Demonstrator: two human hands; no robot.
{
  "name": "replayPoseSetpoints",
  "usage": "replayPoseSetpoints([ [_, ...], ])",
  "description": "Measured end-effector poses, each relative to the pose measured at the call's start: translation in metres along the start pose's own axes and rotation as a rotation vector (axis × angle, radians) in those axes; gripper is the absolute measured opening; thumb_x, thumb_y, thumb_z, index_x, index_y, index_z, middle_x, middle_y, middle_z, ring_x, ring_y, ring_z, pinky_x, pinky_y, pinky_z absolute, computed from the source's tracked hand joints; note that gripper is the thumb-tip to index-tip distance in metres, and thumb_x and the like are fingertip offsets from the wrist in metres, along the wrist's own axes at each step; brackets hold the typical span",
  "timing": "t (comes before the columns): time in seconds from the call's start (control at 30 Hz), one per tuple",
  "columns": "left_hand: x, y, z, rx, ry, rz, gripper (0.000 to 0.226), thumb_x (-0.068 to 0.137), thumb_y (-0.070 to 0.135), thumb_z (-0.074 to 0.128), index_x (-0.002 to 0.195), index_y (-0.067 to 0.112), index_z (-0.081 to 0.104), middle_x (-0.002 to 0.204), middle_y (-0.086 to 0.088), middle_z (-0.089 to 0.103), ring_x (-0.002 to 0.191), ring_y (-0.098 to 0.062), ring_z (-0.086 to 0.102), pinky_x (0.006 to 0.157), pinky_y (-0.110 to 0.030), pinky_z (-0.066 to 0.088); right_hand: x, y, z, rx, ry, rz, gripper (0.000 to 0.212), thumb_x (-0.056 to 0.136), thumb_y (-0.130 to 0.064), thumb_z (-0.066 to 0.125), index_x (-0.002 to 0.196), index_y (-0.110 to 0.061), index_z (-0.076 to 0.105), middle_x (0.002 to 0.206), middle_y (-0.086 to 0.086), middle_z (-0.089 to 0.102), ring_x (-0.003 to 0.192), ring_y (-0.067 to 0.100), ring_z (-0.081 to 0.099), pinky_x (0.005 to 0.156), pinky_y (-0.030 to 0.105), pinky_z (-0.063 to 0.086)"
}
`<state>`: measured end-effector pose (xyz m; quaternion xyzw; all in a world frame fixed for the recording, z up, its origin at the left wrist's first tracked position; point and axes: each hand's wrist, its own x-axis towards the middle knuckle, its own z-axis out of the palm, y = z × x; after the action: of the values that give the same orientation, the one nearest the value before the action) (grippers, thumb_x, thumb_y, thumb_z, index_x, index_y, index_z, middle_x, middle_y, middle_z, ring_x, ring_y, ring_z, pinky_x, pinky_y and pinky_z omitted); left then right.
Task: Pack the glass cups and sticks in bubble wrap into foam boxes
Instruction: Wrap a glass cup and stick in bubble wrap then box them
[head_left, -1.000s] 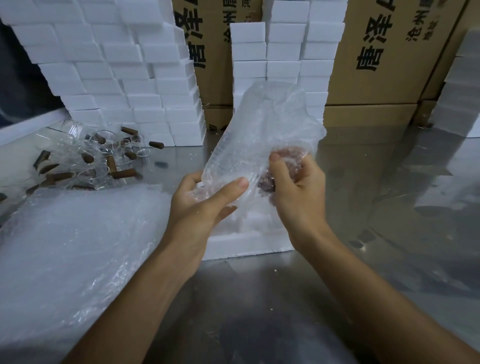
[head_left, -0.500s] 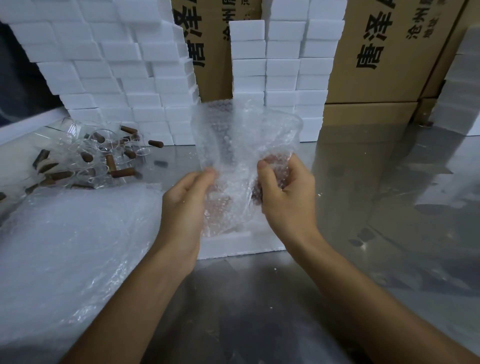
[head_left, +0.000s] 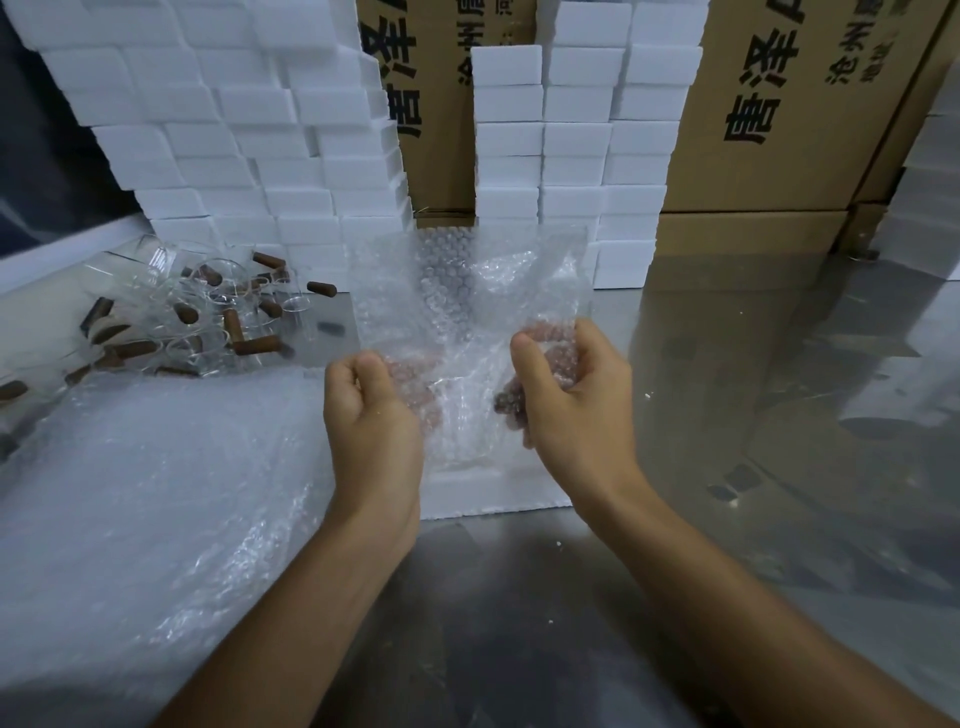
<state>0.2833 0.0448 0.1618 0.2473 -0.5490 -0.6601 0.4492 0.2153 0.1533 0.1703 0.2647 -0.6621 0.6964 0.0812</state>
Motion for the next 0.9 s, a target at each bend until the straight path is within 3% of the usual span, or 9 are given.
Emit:
replayPoseSetpoints([
  [0.07, -0.004, 0.002, 0.003, -0.117, -0.038, -0.034, 0.025, 0.099, 0.052, 0.043, 0.106, 0.034, 0.059, 0.101, 0.015, 0.068, 0.091, 0.000, 0.065, 0.086, -0.030, 0.050, -0.001, 0.000, 0.003, 0.036, 0.012, 0.015, 0.022, 0.096, -0.018, 0.062, 0.075, -0.020, 0.054, 0.057, -0.001, 0.055, 0.050, 0.020, 0.054, 0.042, 0.037, 0.047],
  [0.13, -0.005, 0.003, 0.004, -0.201, -0.098, -0.058, 0.046, 0.086, 0.064, 0.053, 0.119, 0.032, 0.061, 0.117, 0.011, 0.070, 0.110, -0.010, 0.066, 0.095, -0.040, 0.050, -0.001, -0.001, 0.004, 0.083, 0.020, 0.037, 0.023, 0.095, -0.017, 0.062, 0.075, -0.020, 0.054, 0.059, 0.008, 0.056, 0.047, 0.021, 0.053, 0.040, 0.031, 0.044],
  [0.27, -0.008, 0.005, 0.004, -0.125, -0.119, -0.072, 0.025, 0.083, 0.041, 0.071, 0.103, 0.025, 0.072, 0.101, 0.008, 0.076, 0.097, -0.011, 0.072, 0.092, -0.043, 0.054, -0.002, 0.000, 0.004, 0.124, -0.009, 0.061, 0.020, 0.095, -0.016, 0.062, 0.077, -0.020, 0.056, 0.056, 0.001, 0.057, 0.044, 0.016, 0.054, 0.039, 0.025, 0.042],
  [0.4, -0.004, 0.003, 0.002, -0.137, -0.105, -0.121, 0.012, 0.091, 0.019, 0.065, 0.100, 0.022, 0.073, 0.096, 0.005, 0.077, 0.089, -0.015, 0.074, 0.080, -0.039, 0.058, -0.002, 0.002, 0.004, 0.124, -0.041, 0.065, 0.011, 0.095, -0.019, 0.063, 0.084, -0.018, 0.059, 0.060, -0.001, 0.063, 0.049, 0.011, 0.061, 0.043, 0.020, 0.044],
  [0.47, -0.001, 0.004, 0.002, -0.116, -0.099, -0.098, 0.016, 0.094, 0.018, 0.063, 0.106, 0.023, 0.071, 0.099, 0.007, 0.077, 0.092, -0.014, 0.074, 0.085, -0.041, 0.058, -0.001, 0.003, 0.003, 0.128, -0.046, 0.083, 0.007, 0.095, -0.025, 0.064, 0.096, -0.021, 0.058, 0.064, 0.003, 0.069, 0.056, 0.012, 0.067, 0.049, 0.019, 0.047],
  [0.53, 0.001, 0.005, 0.000, -0.099, -0.105, -0.085, 0.018, 0.095, 0.021, 0.061, 0.112, 0.024, 0.068, 0.101, 0.009, 0.076, 0.095, -0.012, 0.072, 0.091, -0.044, 0.056, 0.002, 0.005, 0.000, 0.153, -0.030, 0.104, 0.017, 0.095, -0.029, 0.064, 0.107, -0.028, 0.052, 0.065, 0.003, 0.071, 0.060, 0.014, 0.071, 0.056, 0.023, 0.050],
  [0.67, 0.006, 0.007, -0.004, -0.094, -0.107, -0.109, 0.018, 0.096, 0.026, 0.060, 0.113, 0.026, 0.068, 0.102, 0.011, 0.075, 0.098, -0.012, 0.071, 0.096, -0.046, 0.054, 0.011, 0.007, -0.009, 0.141, 0.087, 0.079, 0.028, 0.097, -0.023, 0.061, 0.108, -0.040, 0.042, 0.066, 0.002, 0.067, 0.061, 0.008, 0.066, 0.055, 0.021, 0.049],
  [0.77, 0.009, 0.009, -0.005, -0.118, -0.110, -0.144, 0.015, 0.096, 0.027, 0.061, 0.108, 0.026, 0.069, 0.099, 0.011, 0.076, 0.098, -0.013, 0.071, 0.097, -0.048, 0.053, 0.015, 0.008, -0.013, 0.046, 0.173, 0.004, 0.024, 0.096, -0.021, 0.061, 0.107, -0.037, 0.048, 0.085, -0.007, 0.065, 0.066, 0.004, 0.064, 0.057, 0.022, 0.048],
  [0.9, 0.011, 0.011, -0.007, -0.162, -0.137, -0.208, 0.011, 0.094, 0.028, 0.063, 0.103, 0.027, 0.069, 0.097, 0.010, 0.077, 0.096, -0.015, 0.072, 0.095, -0.048, 0.053, 0.012, 0.006, -0.016, -0.124, 0.053, -0.178, 0.025, 0.096, -0.033, 0.059, 0.120, -0.030, 0.057, 0.121, -0.015, 0.060, 0.109, -0.001, 0.059, 0.081, 0.016, 0.048],
])
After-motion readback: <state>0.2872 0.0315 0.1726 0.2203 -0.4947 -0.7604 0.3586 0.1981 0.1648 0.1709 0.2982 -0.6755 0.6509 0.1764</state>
